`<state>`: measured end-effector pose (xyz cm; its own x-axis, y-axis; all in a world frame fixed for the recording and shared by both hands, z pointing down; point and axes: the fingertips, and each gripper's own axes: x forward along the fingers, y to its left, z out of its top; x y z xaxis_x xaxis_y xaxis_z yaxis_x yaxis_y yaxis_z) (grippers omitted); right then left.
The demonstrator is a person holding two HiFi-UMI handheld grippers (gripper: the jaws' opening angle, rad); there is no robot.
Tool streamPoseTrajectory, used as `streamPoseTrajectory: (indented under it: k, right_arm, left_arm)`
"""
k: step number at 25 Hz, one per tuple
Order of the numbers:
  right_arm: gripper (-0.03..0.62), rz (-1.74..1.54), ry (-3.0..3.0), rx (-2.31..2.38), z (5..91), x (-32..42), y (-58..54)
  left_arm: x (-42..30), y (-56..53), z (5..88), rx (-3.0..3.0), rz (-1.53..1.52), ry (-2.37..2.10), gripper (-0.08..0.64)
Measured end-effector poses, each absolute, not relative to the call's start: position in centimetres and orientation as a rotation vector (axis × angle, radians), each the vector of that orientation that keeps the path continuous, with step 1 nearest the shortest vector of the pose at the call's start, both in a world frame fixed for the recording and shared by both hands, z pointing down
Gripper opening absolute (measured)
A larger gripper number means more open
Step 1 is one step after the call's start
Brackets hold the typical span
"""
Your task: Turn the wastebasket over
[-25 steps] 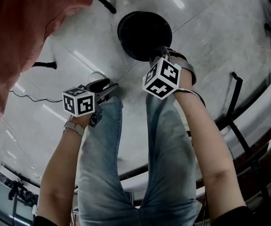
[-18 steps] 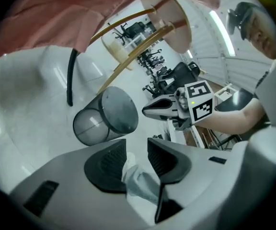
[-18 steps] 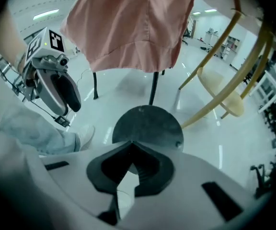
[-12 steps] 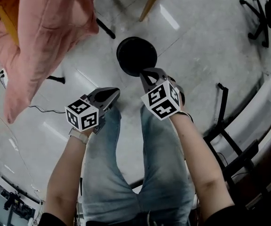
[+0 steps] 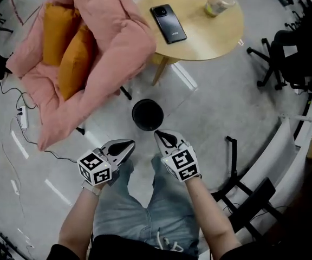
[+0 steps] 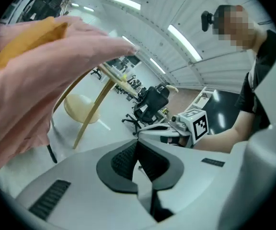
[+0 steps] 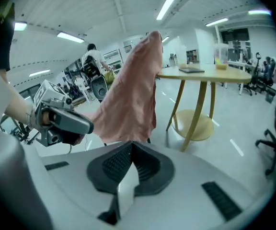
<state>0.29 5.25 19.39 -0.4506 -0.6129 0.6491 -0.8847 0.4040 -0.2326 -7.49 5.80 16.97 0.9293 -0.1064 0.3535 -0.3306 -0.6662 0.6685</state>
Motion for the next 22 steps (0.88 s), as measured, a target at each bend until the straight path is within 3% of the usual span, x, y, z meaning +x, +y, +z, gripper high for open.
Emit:
streamPoseTrajectory:
  k: [10, 22]
  right_arm:
    - [0.009, 0.719, -2.358, 1.483, 0.4, 1.5, 6.6]
    - [0.009, 0.576, -2.471, 1.559, -13.6, 3.5, 6.4]
  left_arm:
    - [-3.3, 5.9, -1.5, 2.466, 0.307, -0.274, 0.012]
    - [-1.8, 5.1, -14.2, 2.572, 0.167, -0.309, 0.012]
